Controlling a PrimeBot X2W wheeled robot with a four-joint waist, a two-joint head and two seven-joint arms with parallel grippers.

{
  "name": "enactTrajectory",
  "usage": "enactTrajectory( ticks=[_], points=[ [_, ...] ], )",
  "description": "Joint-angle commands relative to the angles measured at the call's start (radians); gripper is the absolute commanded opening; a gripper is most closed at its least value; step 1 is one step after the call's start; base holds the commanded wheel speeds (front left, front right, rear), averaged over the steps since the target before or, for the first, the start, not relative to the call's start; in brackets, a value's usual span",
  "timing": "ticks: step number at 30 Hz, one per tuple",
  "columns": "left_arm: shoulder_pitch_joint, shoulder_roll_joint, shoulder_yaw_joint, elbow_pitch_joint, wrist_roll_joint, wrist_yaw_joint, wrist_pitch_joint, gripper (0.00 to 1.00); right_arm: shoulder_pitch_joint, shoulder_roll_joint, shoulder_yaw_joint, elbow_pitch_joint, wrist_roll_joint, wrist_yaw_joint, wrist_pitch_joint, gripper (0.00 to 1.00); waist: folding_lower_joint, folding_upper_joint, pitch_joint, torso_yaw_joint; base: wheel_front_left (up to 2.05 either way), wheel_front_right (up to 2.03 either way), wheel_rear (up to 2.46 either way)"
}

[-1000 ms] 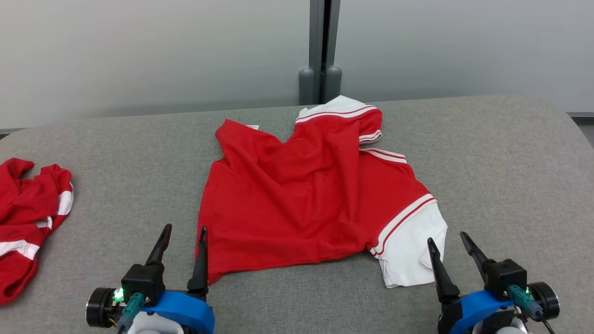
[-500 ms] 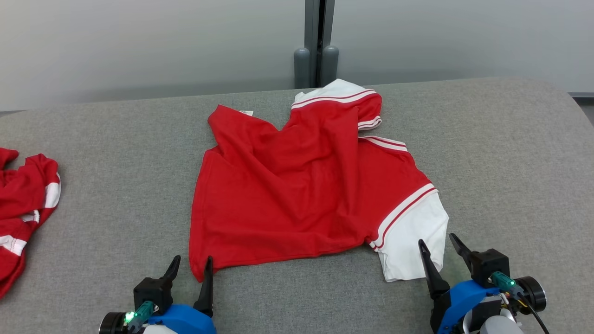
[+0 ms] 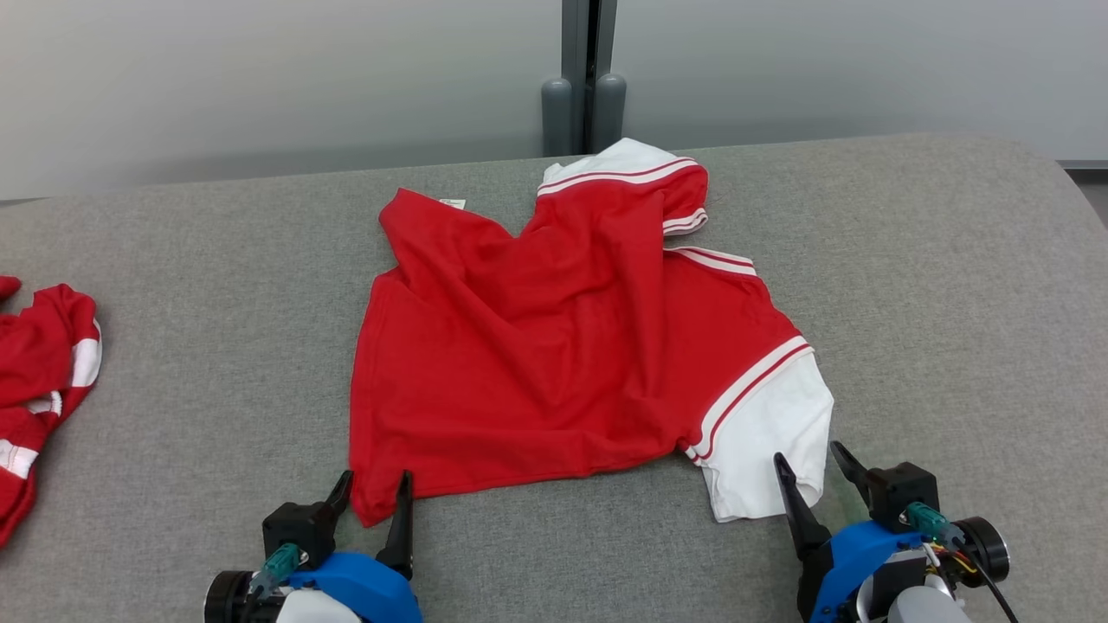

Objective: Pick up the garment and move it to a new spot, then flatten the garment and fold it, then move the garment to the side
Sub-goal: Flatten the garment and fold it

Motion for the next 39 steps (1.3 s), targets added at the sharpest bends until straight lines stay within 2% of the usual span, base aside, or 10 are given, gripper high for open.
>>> enactTrajectory(
  ticks=[1, 9, 18, 31, 32, 33, 34, 35, 39],
  points=[
    [-0.019, 0.000, -0.006, 0.004, -0.007, -0.008, -0.003, 1.00, -0.018, 0.000, 0.001, 0.004, 0.008, 0.000, -0.003, 1.00, -0.0001, -0.0001, 0.000, -0.001, 0.00, 0.00, 0.00],
    [-0.019, -0.001, -0.027, 0.027, -0.028, -0.005, -0.003, 1.00, -0.030, 0.002, 0.003, 0.052, -0.002, 0.000, -0.003, 1.00, -0.0001, -0.0001, -0.007, -0.001, 0.00, 0.00, 0.00],
    [-0.002, -0.002, 0.023, 0.032, -0.001, -0.004, -0.003, 1.00, -0.040, 0.003, -0.002, 0.084, -0.003, 0.000, -0.003, 1.00, -0.0001, -0.0001, -0.007, 0.008, 0.00, 0.00, 0.00],
    [-0.038, -0.004, -0.059, 0.108, -0.060, -0.005, 0.001, 1.00, -0.072, 0.003, 0.014, 0.182, 0.003, 0.000, -0.001, 1.00, -0.0001, -0.0001, -0.003, -0.003, 0.00, 0.00, 0.00],
    [-0.044, -0.004, -0.073, 0.119, -0.073, -0.005, 0.001, 0.94, -0.076, 0.003, 0.021, 0.195, 0.010, 0.000, 0.000, 0.79, -0.0001, -0.0001, -0.003, -0.003, 0.00, 0.00, 0.00],
    [-0.051, -0.005, -0.083, 0.126, -0.085, -0.005, 0.001, 0.59, -0.079, 0.003, 0.028, 0.205, 0.019, 0.000, 0.000, 0.29, -0.0001, -0.0001, -0.003, -0.002, 0.00, 0.00, 0.00],
    [-0.058, -0.005, -0.093, 0.130, -0.097, -0.005, 0.002, 0.27, -0.082, 0.003, 0.033, 0.210, 0.024, 0.000, 0.001, 0.00, -0.0001, -0.0001, -0.003, -0.002, 0.00, 0.00, 0.00],
    [-0.063, -0.005, -0.103, 0.129, -0.109, -0.005, 0.002, 0.00, -0.086, 0.003, 0.038, 0.204, 0.033, 0.000, 0.001, 0.00, -0.0001, -0.0001, -0.003, -0.002, 0.00, 0.00, 0.00],
    [-0.081, -0.003, -0.116, 0.106, -0.131, -0.005, 0.000, 0.00, -0.084, 0.003, 0.039, 0.144, 0.050, 0.000, -0.002, 0.00, -0.0001, -0.0001, -0.004, -0.003, 0.00, 0.00, 0.00]
  ],
)
